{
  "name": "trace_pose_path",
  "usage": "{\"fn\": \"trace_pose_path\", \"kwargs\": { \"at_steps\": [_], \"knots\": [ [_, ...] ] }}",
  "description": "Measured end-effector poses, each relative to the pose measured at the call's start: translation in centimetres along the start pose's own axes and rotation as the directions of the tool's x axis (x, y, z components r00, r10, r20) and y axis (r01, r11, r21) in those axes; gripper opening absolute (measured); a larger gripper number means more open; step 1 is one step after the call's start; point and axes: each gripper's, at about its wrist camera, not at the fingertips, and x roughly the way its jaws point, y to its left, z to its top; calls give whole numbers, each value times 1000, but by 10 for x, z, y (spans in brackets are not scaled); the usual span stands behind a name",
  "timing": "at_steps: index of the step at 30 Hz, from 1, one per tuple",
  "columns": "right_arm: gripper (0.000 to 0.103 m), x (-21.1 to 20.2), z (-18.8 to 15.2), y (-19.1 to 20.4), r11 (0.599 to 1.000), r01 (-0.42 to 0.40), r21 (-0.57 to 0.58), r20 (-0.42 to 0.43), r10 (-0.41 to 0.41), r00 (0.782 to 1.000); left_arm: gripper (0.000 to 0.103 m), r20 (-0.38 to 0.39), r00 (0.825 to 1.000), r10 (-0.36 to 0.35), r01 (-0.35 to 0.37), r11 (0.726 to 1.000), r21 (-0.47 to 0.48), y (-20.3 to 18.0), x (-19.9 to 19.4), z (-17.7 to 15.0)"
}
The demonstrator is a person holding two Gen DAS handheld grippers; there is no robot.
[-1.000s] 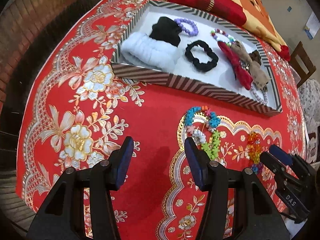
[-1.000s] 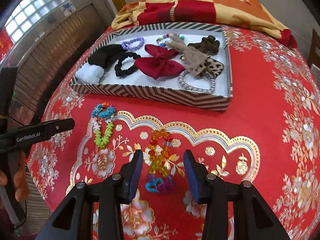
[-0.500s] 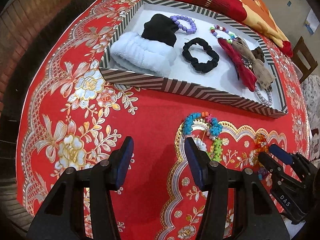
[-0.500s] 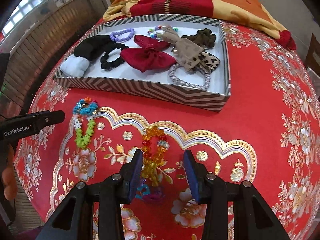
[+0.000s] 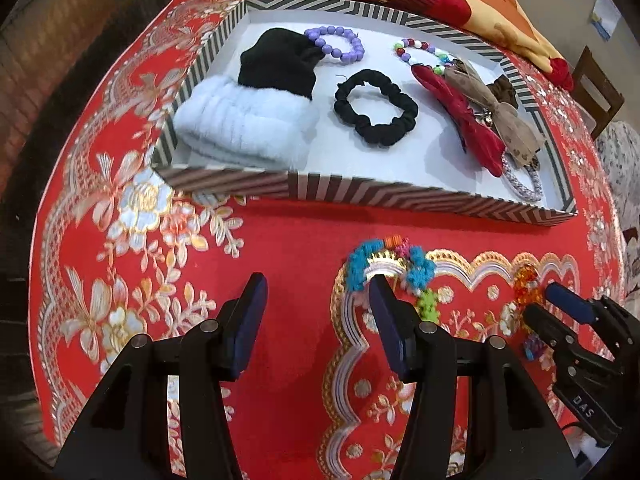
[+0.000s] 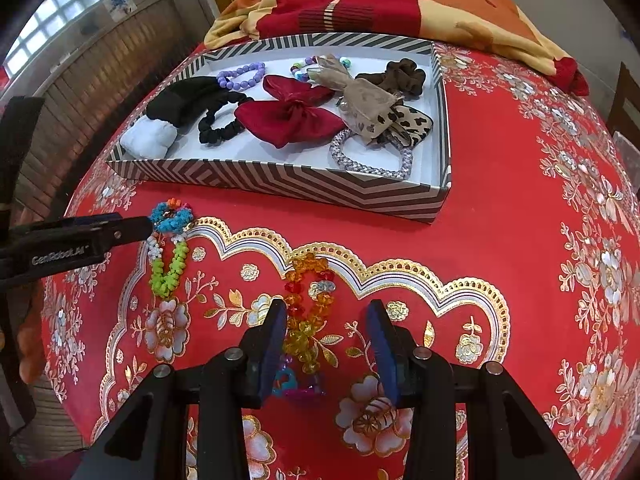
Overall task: Organize jewelry
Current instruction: 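Move both open tools over the teal flower and amber bracelets, then grasp amber bracelet with right tool while left tool grasps teal flower bracelet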
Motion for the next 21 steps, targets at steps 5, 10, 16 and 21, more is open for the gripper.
{"fn": "trace_pose_path", "kwargs": {
  "at_steps": [5,10,16,21],
  "knots": [
    [23,0,0,0,999,-33,-5,8,33,999,53,2,1000,11,-12,1000,23,-5,9,8],
    [10,-1,1,2,998,-66,-14,16,67,998,28,48,999,8,-12,998,69,-15,12,11],
    [9,-18,-1,-3,990,-138,25,44,137,990,12,23,997,-76,75,996,55,-12,9,13],
    [9,-45,0,-3,984,-174,28,94,170,981,12,68,991,-113,111,993,34,-8,-18,11]
  ]
}}
